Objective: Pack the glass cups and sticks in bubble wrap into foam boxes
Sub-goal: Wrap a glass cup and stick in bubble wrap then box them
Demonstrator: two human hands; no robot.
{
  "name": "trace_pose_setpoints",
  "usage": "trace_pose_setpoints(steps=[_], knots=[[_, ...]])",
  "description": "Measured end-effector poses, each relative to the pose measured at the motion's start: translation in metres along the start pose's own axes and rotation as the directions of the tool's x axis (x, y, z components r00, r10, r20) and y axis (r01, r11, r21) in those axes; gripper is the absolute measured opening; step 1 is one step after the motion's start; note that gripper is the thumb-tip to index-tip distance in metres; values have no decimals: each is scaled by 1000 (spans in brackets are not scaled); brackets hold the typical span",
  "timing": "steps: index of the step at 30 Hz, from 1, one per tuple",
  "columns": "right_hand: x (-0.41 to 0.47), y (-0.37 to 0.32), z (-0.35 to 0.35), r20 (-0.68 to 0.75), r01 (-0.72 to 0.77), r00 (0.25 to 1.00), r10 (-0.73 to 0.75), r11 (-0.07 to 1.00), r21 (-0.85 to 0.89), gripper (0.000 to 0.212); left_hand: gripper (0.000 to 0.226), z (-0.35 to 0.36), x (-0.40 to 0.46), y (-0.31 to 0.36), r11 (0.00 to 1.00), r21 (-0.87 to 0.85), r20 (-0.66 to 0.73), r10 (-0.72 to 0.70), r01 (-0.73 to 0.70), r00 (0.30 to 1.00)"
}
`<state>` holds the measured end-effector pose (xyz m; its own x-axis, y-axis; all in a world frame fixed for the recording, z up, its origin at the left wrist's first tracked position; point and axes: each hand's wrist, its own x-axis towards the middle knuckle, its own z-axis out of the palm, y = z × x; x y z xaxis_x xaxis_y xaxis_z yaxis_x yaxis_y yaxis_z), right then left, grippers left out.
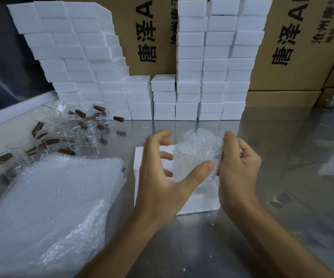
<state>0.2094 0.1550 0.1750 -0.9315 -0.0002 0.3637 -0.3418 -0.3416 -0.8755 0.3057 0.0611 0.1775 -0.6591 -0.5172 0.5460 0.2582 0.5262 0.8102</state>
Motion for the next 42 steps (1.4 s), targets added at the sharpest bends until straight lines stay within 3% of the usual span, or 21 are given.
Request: trace_pose_setpoints(steps=[2, 4, 7, 9, 13, 16, 18, 20, 23, 27, 33, 38, 41, 42], knots=[[-3, 0, 1, 93, -72, 993, 67, 996, 44, 52, 60, 6, -1, -1, 979, -188, 103, -66, 84, 993], [-6, -1, 5, 247, -239, 947, 206, 964, 114, 45, 44, 3, 2, -2, 979, -205, 42, -2, 10, 999], [-4, -5, 6, 512, -555, 764, 392, 804, 213, 38, 33, -9, 9, -4, 972, -233, -15, 23, -26, 1000], [-4, -7, 4, 580, -590, 709, 402, 788, 176, 37, 31, -16, 14, -6, 972, -233, 40, 4, 6, 999], [-4, -8, 2, 502, -430, 804, 317, 895, 123, 24, 32, -22, 18, -8, 976, -211, 231, -4, 55, 973], [-8, -10, 2, 496, -140, 858, 135, 990, -27, 15, 44, -28, 22, -12, 984, -163, 317, -14, 69, 948], [-13, -8, 1, 561, 104, 827, -42, 991, -79, 28, 48, -32, 24, -13, 985, -144, 338, -37, 91, 941], [-16, -6, 1, 635, 343, 747, -196, 932, -116, 31, 45, -34, 25, -15, 986, -130, 319, -53, 99, 946], [-21, -6, 1, 716, 549, 633, -293, 822, -149, 37, 47, -35, 26, -18, 990, -94, 291, -72, 103, 954], [-24, -10, 6, 787, 537, 551, -277, 840, -81, 36, 63, -38, 26, -16, 997, -65, 335, -9, 33, 942], [-29, -7, 11, 828, 507, 522, -205, 855, -108, 46, 63, -38, 25, -16, 998, 46, 428, 15, -39, 903], [-33, 0, 11, 780, 547, 585, -221, 818, -179, 34, 59, -37, 26, -16, 991, 85, 426, 56, -102, 903], [-38, 0, 10, 705, 365, 691, -160, 919, -149, 14, 61, -40, 29, -16, 996, 65, 386, 26, -55, 922], [-39, 1, 11, 691, 331, 707, -152, 934, -133, 21, 62, -41, 30, -16, 999, 43, 376, 14, -33, 926]])
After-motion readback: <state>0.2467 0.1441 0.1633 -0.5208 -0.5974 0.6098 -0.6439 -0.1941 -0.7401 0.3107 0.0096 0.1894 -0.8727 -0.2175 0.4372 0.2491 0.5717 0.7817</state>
